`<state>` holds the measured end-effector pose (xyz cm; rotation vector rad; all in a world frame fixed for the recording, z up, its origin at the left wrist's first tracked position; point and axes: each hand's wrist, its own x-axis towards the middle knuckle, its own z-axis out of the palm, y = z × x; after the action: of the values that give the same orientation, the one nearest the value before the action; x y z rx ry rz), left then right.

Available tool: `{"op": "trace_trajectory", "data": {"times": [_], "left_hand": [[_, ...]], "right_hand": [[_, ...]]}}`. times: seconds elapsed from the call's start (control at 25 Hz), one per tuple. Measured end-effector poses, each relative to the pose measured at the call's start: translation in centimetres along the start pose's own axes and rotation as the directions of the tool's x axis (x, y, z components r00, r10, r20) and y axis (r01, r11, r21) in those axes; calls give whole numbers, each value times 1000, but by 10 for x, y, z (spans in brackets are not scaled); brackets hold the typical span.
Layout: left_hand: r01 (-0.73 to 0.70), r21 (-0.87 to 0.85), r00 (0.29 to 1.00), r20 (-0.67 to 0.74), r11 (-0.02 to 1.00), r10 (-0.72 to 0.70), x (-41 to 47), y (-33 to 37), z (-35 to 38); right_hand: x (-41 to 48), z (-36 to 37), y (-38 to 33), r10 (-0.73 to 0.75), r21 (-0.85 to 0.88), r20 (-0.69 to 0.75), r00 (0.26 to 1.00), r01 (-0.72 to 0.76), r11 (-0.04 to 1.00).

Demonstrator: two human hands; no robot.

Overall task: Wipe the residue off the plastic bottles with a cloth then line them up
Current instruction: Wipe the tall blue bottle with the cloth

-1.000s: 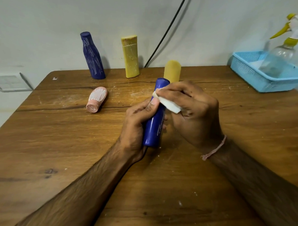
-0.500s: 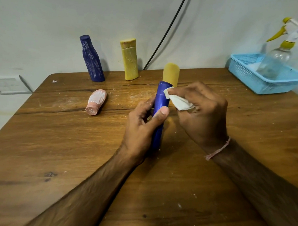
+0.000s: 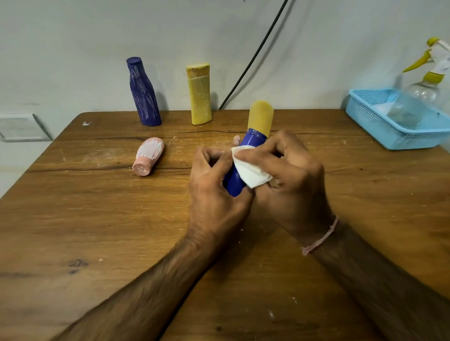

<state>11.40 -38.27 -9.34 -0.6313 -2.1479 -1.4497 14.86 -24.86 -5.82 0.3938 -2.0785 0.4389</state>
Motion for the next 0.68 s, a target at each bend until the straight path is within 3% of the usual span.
{"op": "trace_trajectory", "data": {"times": [0.12, 0.28, 0.44, 0.6, 0.68], "left_hand": [[-63, 116, 998, -3, 991, 63, 1, 1, -1], [-120, 216, 992, -13, 969, 126, 0, 0, -3], [-181, 358, 982, 13, 916, 189, 2, 0, -2], [-185, 379, 975, -42, 907, 217, 2, -2, -2], [-194, 393, 977, -10, 899, 215, 2, -2, -3]], "right_hand": [[3, -3, 5, 102, -19, -71, 992, -104, 994], [-5, 4, -1, 44, -12, 31, 999, -43, 999], [4, -2, 6, 135, -48, -45, 990, -137, 989], [-2, 3, -2, 79, -17, 48, 996, -78, 997], [2, 0, 5, 105, -37, -4, 994, -105, 994]]}}
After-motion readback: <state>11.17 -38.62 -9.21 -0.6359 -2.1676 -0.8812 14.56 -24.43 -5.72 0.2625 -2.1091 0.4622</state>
